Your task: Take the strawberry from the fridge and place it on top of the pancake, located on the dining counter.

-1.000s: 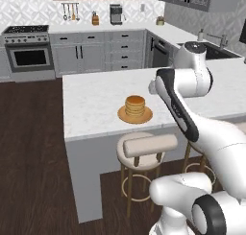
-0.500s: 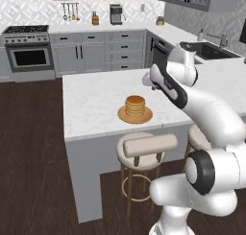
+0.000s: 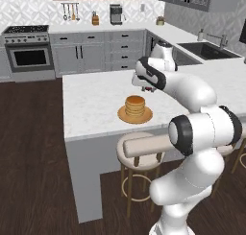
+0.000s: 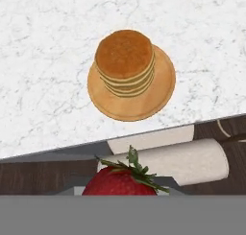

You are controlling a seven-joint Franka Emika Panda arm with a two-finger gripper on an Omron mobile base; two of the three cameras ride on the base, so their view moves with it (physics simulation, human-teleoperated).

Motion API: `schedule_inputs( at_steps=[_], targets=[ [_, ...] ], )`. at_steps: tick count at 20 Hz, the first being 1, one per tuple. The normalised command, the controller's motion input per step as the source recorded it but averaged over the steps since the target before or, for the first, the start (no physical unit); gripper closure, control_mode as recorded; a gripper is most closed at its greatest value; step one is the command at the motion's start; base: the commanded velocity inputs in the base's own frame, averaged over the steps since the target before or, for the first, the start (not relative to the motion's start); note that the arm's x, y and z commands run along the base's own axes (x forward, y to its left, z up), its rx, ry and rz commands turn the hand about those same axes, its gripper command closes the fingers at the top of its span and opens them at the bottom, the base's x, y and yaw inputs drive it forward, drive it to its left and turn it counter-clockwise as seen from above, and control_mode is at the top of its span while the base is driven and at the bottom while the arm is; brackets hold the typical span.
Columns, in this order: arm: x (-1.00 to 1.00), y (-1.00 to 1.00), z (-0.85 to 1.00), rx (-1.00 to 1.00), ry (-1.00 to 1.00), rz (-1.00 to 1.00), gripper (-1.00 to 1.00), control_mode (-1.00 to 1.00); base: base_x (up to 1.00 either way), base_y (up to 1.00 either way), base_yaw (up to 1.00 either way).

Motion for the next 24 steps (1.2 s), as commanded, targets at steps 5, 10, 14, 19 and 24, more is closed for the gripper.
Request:
schedule_inputs(
  at_steps=[5, 10, 14, 19, 24],
  targets=[
    [0.73, 0.0, -0.4, 0.0, 0.16, -0.08, 1.0, -1.0, 0.0, 0.0, 0.0],
    [0.48, 0.0, -0.36, 0.0, 0.01, -0.04, 1.0, -1.0, 0.0, 0.0, 0.0],
    [0.73, 0.0, -0.45, 0.0, 0.0, -0.07, 1.0, -1.0, 0.0, 0.0, 0.0],
    [0.5, 0.0, -0.38, 0.0, 0.0, -0.06, 1.0, -1.0, 0.0, 0.0, 0.0],
    [0.52, 0.0, -0.33, 0.0, 0.0, -0.03, 1.0, -1.0, 0.0, 0.0, 0.0]
  ],
)
